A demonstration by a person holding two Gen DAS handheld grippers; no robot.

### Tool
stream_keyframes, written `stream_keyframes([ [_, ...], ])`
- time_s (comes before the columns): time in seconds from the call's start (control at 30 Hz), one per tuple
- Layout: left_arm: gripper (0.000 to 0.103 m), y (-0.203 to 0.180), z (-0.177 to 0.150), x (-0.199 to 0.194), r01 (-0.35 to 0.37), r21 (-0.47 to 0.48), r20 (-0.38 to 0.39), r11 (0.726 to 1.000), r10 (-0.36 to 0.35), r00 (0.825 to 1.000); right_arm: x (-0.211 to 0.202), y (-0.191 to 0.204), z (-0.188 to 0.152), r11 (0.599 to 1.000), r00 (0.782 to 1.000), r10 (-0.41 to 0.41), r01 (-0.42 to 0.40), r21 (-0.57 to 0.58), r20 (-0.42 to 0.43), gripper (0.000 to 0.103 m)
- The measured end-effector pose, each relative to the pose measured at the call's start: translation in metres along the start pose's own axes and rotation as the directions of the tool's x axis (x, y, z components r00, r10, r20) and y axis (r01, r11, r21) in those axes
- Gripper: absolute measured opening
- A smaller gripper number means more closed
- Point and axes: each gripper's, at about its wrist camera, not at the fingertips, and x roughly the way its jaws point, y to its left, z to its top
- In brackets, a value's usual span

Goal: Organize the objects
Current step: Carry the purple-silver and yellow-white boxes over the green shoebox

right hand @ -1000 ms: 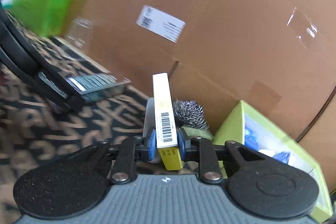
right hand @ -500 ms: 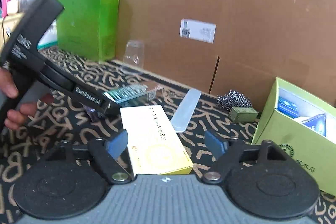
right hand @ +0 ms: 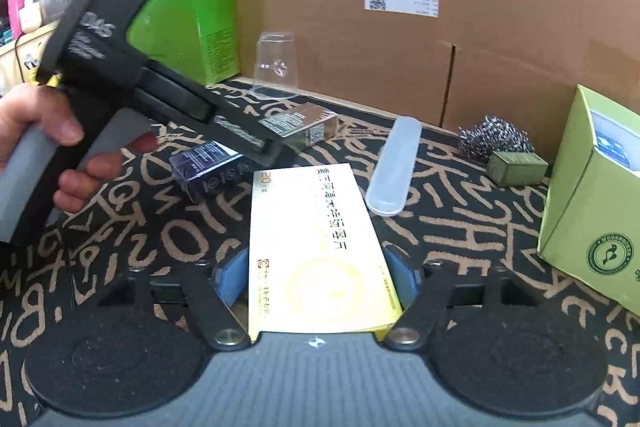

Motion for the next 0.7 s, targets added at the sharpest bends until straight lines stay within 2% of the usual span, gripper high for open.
stream_keyframes([
  [0.03, 0.039, -0.001, 0.000, -0.001, 0.005, 0.000, -0.002, 1.000, -0.005, 1.000, 0.002, 0.000, 0.000, 1.000, 1.000, -0.004, 0.004, -0.002, 0.005, 0.076],
  [0.07, 0.038, 0.000, 0.000, -0.003, 0.013, 0.000, -0.004, 1.000, -0.013, 1.000, 0.004, -0.001, 0.000, 1.000, 1.000, -0.007, 0.007, 0.002, 0.005, 0.075],
  [0.23, 0.038, -0.002, -0.003, -0.013, 0.044, 0.001, -0.013, 0.999, -0.044, 0.999, -0.002, -0.001, -0.001, 0.999, 0.999, -0.036, 0.036, 0.014, 0.011, 0.072],
  [0.4, 0.038, -0.017, 0.004, -0.039, 0.122, 0.015, 0.041, 0.992, -0.122, 0.992, -0.030, -0.011, -0.007, 0.996, 0.996, -0.053, 0.048, 0.073, 0.065, 0.071],
  [0.53, 0.038, -0.040, 0.020, -0.065, 0.194, 0.056, 0.114, 0.980, -0.199, 0.973, -0.065, -0.026, -0.008, 0.988, 0.985, -0.111, 0.095, 0.120, 0.135, 0.071],
  [0.7, 0.038, -0.080, 0.050, -0.090, 0.288, 0.106, 0.182, 0.952, -0.303, 0.935, -0.109, -0.060, -0.008, 0.961, 0.947, -0.234, 0.190, 0.203, 0.221, 0.071],
])
